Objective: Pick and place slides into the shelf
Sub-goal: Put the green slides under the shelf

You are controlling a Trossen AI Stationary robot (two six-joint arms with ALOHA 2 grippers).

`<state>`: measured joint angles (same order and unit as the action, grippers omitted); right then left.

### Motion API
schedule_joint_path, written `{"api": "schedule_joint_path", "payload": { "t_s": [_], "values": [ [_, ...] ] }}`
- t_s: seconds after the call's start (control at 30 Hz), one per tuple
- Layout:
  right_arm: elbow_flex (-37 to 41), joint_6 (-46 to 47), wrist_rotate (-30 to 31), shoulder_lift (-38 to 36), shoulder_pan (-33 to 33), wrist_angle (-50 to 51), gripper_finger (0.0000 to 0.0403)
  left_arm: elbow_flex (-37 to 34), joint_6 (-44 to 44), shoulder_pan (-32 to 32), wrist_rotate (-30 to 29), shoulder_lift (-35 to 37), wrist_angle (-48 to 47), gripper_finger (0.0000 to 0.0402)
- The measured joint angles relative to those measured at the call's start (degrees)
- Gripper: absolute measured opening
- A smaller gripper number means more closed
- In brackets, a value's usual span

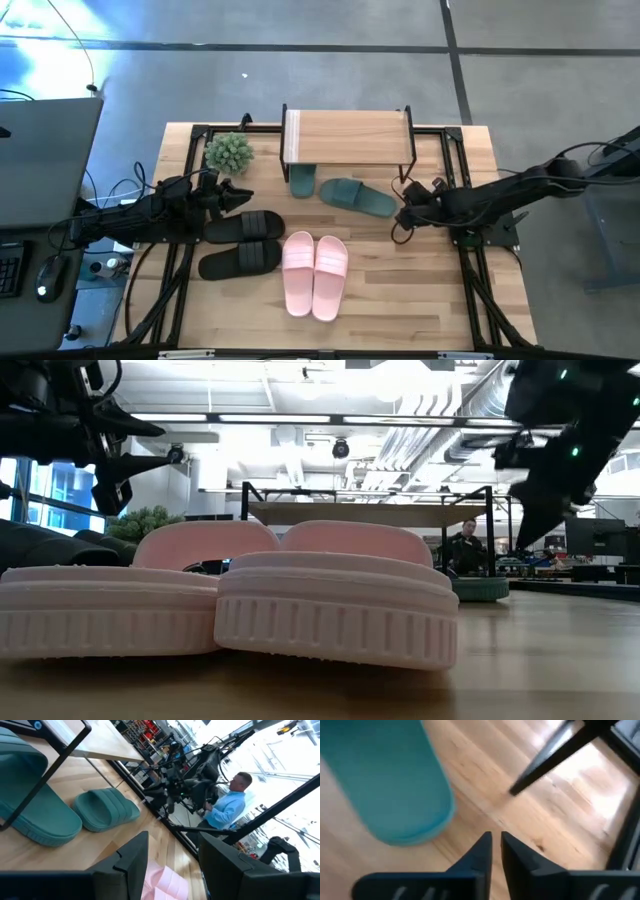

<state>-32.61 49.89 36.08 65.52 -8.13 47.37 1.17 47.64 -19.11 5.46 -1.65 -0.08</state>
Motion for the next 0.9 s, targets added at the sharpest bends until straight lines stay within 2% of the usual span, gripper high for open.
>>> {"api": "schedule_joint_path", "payload": {
  "t_s": [0.13, 0.27, 0.57, 0.73, 0.9],
  "values": [
    [3.86, -2.42, -3.76, 3.76, 2.24, -7.57, 0.0003, 0.00, 0.00, 0.00, -0.11, 0.00, 0.01, 0.0159],
    [6.88, -2.47, -1.38, 4.65, 2.52, -14.98, 0.0003, 0.00, 0.00, 0.00, -0.11, 0.00, 0.00, 0.0159],
    [7.29, -11.83, -5.09, 4.65, 6.16, -21.34, 0.0000, 0.00, 0.00, 0.01, -0.11, 0.00, 0.00, 0.0159],
    [7.29, -17.11, -11.81, 4.65, 8.90, -24.67, 0.0000, 0.00, 0.00, 0.00, -0.11, 0.00, 0.00, 0.0159],
    [7.29, -18.43, -17.79, 4.63, 8.19, -28.97, 0.0000, 0.00, 0.00, 0.01, -0.09, 0.00, 0.00, 0.0159]
  ]
}}
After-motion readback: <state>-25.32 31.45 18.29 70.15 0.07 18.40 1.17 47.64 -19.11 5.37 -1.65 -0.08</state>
